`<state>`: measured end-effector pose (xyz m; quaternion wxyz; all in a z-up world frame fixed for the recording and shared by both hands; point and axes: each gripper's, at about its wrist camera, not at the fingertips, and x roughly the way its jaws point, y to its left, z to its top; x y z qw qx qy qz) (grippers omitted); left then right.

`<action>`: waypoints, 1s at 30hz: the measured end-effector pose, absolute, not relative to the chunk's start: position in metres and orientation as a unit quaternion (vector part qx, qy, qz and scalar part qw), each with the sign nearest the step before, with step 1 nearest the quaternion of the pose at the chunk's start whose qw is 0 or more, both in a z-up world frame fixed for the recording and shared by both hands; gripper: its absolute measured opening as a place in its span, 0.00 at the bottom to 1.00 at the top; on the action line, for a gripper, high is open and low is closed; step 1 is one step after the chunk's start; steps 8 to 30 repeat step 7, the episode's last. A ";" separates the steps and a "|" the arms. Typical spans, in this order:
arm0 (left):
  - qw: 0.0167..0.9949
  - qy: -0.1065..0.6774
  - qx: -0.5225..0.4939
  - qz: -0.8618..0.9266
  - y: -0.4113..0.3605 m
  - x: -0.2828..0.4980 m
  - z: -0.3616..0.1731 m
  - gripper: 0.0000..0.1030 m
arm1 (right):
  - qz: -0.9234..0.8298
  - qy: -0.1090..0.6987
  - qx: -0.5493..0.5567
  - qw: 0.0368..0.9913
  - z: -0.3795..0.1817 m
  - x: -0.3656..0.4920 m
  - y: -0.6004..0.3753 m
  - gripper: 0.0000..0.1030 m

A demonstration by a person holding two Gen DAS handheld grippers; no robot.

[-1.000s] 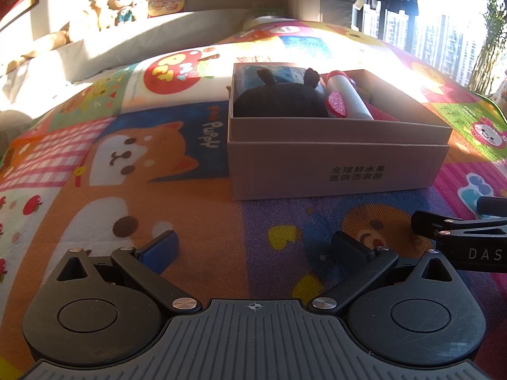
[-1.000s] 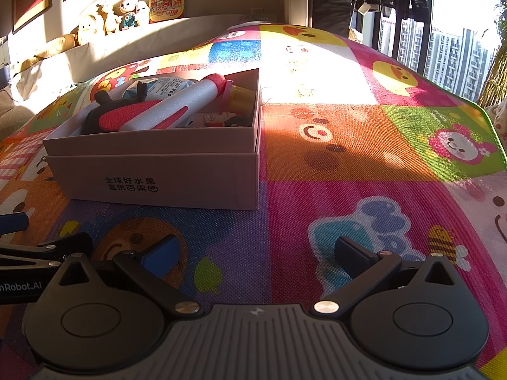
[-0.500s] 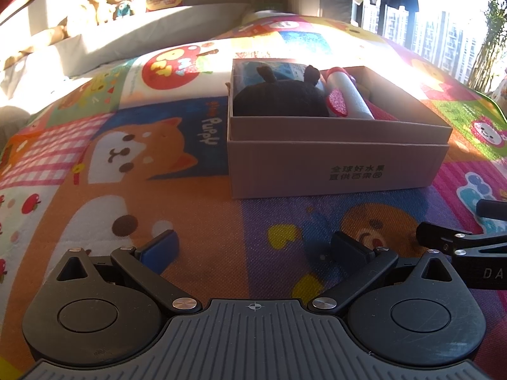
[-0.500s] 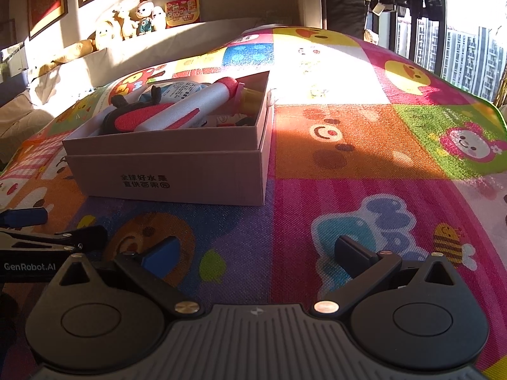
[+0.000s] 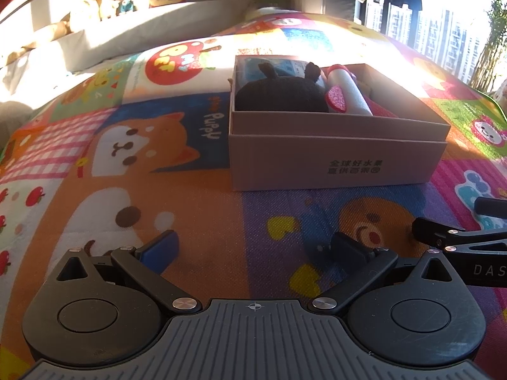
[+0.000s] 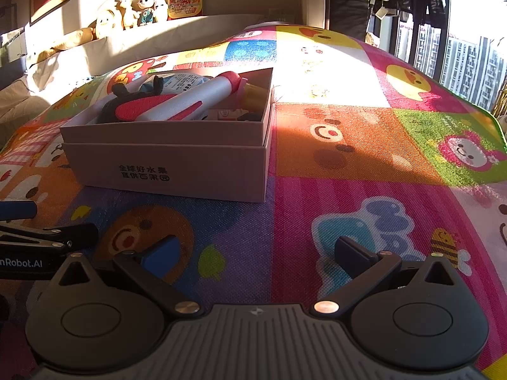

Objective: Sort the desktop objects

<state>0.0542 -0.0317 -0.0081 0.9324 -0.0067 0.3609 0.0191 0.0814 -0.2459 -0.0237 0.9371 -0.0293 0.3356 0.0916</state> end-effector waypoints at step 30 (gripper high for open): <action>0.932 0.363 -0.006 0.018 -0.032 0.055 -0.008 1.00 | 0.091 0.336 -0.029 0.937 -0.024 0.081 -0.246 1.00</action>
